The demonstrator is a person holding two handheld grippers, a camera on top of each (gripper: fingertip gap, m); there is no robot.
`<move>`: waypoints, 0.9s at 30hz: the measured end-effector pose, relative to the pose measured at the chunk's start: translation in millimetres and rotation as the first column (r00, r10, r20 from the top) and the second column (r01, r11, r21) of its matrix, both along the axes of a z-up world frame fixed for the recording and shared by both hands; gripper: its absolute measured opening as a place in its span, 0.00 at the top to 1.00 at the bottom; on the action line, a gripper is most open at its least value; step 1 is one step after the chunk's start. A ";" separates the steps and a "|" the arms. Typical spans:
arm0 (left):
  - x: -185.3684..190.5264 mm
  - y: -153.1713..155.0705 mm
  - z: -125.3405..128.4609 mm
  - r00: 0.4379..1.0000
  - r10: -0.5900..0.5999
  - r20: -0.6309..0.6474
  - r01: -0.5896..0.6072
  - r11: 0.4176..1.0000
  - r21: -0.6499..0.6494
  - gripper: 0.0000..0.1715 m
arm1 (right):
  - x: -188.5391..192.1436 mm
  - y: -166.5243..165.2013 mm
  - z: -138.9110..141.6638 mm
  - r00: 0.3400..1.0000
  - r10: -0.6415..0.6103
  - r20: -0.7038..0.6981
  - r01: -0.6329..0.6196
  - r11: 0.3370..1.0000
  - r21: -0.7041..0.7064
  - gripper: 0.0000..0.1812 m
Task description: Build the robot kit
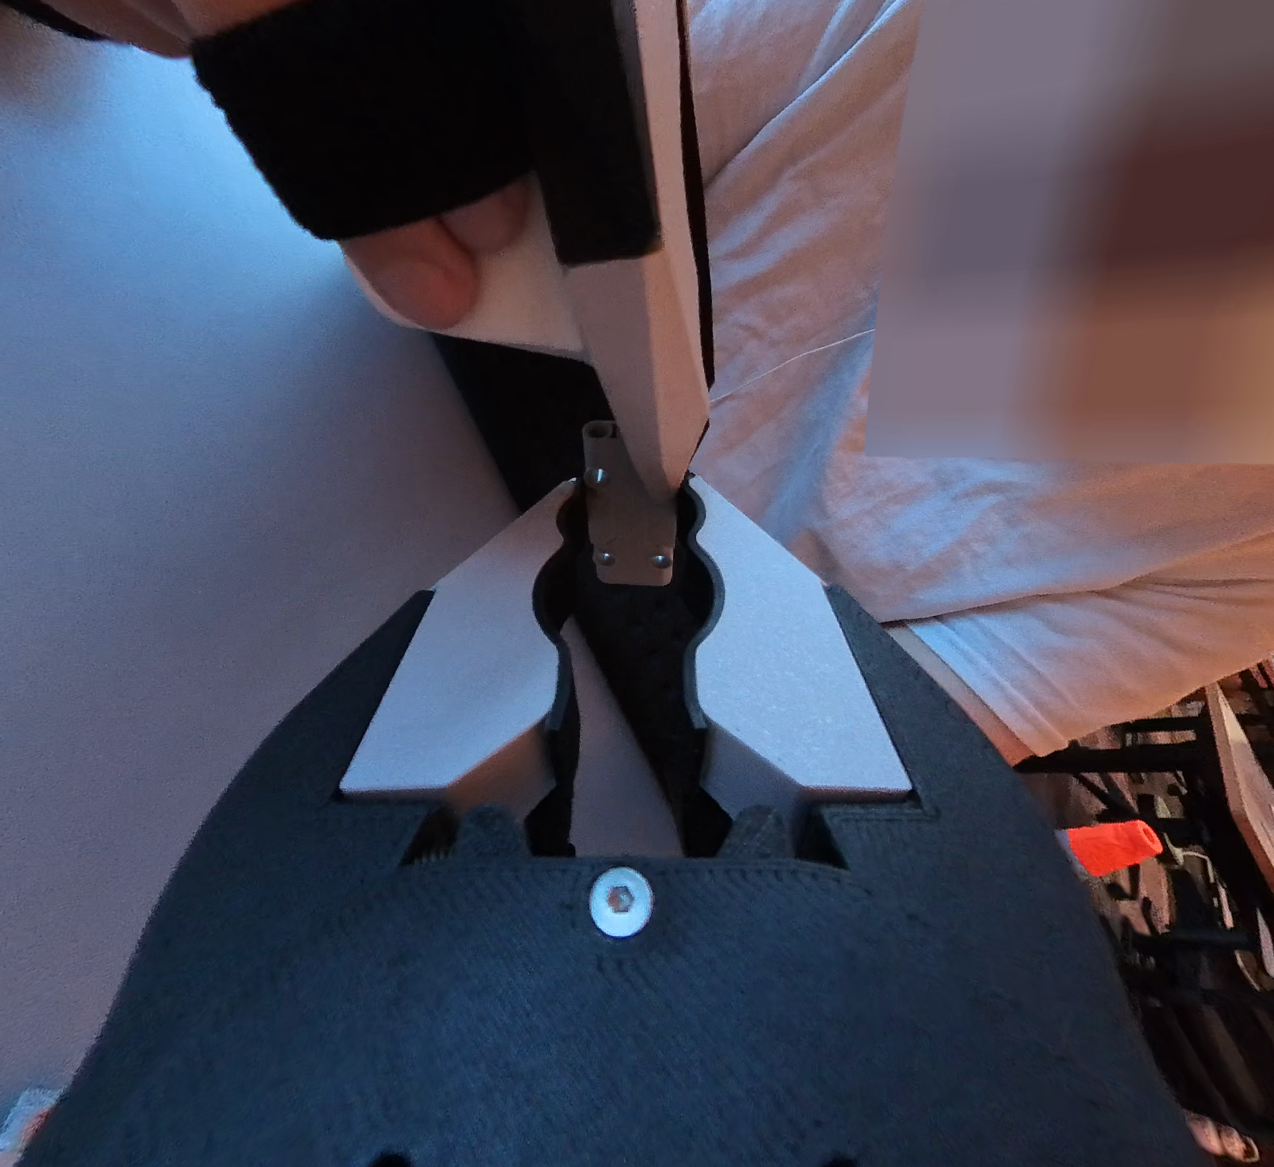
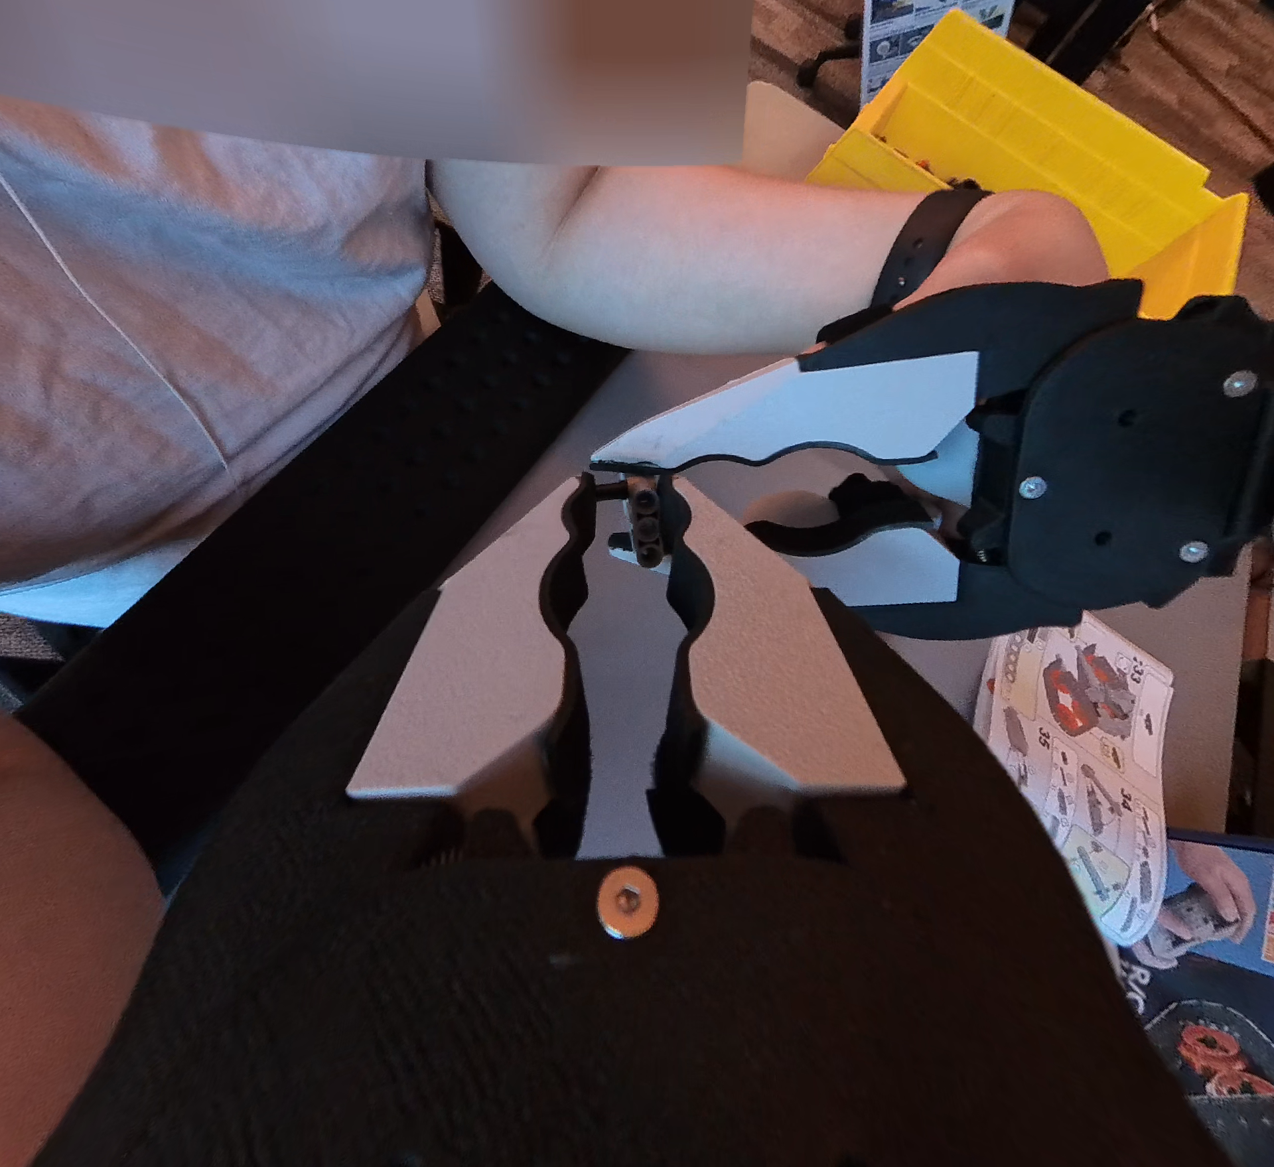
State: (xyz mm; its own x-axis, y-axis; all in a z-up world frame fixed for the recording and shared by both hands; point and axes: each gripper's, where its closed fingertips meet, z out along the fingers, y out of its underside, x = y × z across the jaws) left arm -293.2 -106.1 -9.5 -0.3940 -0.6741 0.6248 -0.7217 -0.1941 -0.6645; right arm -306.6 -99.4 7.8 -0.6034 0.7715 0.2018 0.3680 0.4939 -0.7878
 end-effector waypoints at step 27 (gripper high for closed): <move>-161.8 52.0 127.7 0.513 0.645 0.566 -0.784 0.621 0.002 0.87 | -116.8 81.7 -115.9 0.975 -0.222 0.006 0.220 0.972 0.087 0.92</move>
State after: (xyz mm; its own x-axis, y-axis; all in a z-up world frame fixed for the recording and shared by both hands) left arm -454.9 -54.1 118.2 0.1071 -0.9508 0.2907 0.0152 -0.2908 -0.9567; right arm -423.4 -17.7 -108.1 -0.4235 0.8665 0.2641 0.4877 0.4638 -0.7396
